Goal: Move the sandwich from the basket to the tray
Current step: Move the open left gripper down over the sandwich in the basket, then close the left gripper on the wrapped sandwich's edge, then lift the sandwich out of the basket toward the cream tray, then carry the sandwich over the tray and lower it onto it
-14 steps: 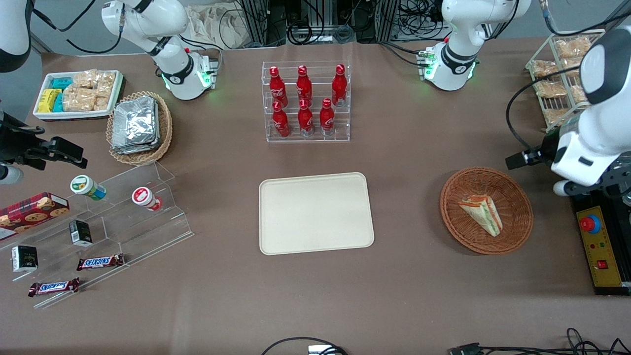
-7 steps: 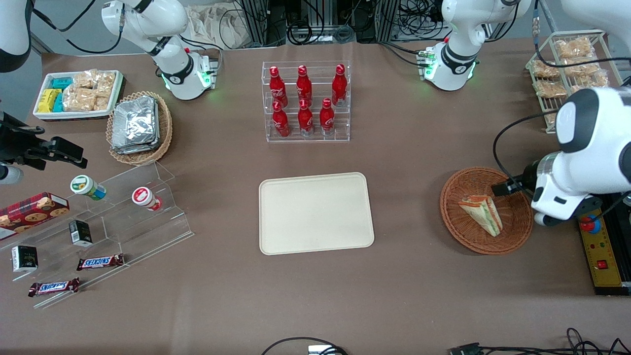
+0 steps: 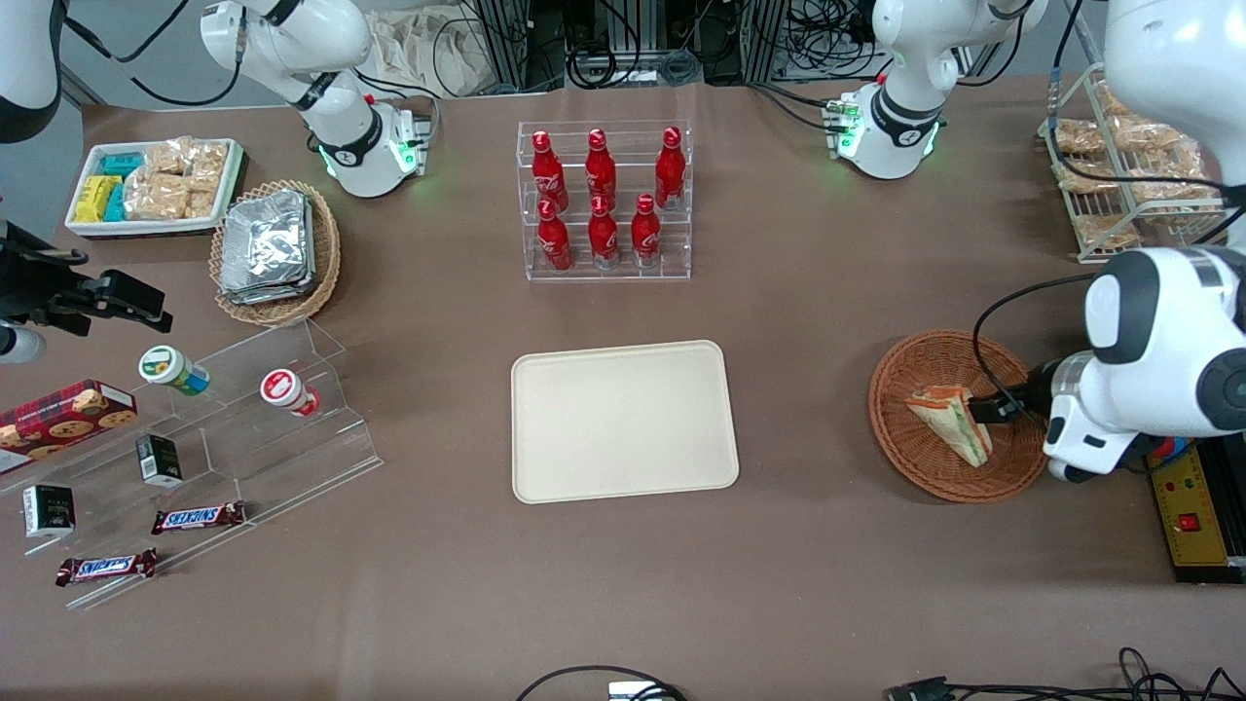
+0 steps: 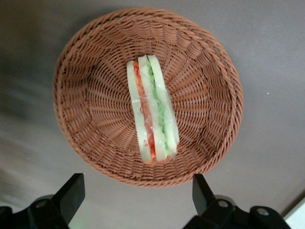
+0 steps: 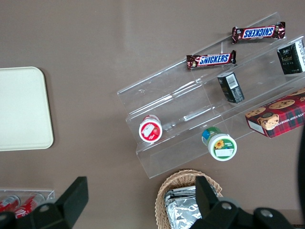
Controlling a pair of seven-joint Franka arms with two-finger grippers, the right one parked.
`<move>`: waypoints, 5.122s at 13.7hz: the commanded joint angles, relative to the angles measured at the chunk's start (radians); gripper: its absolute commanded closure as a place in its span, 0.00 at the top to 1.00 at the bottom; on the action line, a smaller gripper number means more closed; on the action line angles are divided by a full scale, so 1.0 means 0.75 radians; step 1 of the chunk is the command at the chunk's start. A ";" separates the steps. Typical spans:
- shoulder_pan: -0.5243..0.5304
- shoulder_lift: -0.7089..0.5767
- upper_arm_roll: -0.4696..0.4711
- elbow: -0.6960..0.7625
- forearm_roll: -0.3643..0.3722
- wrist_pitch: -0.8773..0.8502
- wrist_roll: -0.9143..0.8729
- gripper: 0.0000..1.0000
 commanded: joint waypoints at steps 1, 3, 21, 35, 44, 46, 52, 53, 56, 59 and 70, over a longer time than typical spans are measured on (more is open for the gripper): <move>0.002 0.066 -0.002 0.001 -0.015 0.060 -0.010 1.00; 0.004 0.093 -0.002 0.001 -0.015 0.074 -0.010 1.00; 0.045 0.238 -0.002 -0.134 -0.116 0.356 -0.012 1.00; 0.043 0.093 -0.008 -0.134 -0.114 0.228 -0.008 0.46; 0.030 -0.240 -0.198 -0.058 -0.110 -0.085 0.102 0.46; 0.028 -0.232 -0.306 -0.024 -0.099 -0.087 0.068 0.46; -0.039 -0.171 -0.421 0.028 -0.097 -0.067 0.057 0.46; -0.068 -0.159 -0.421 0.034 -0.097 -0.063 0.057 0.46; -0.129 -0.071 -0.421 0.091 -0.097 -0.055 0.057 0.46; -0.205 0.015 -0.421 0.111 -0.091 0.003 0.057 0.47; -0.372 0.322 -0.421 0.146 -0.095 0.354 -0.051 0.47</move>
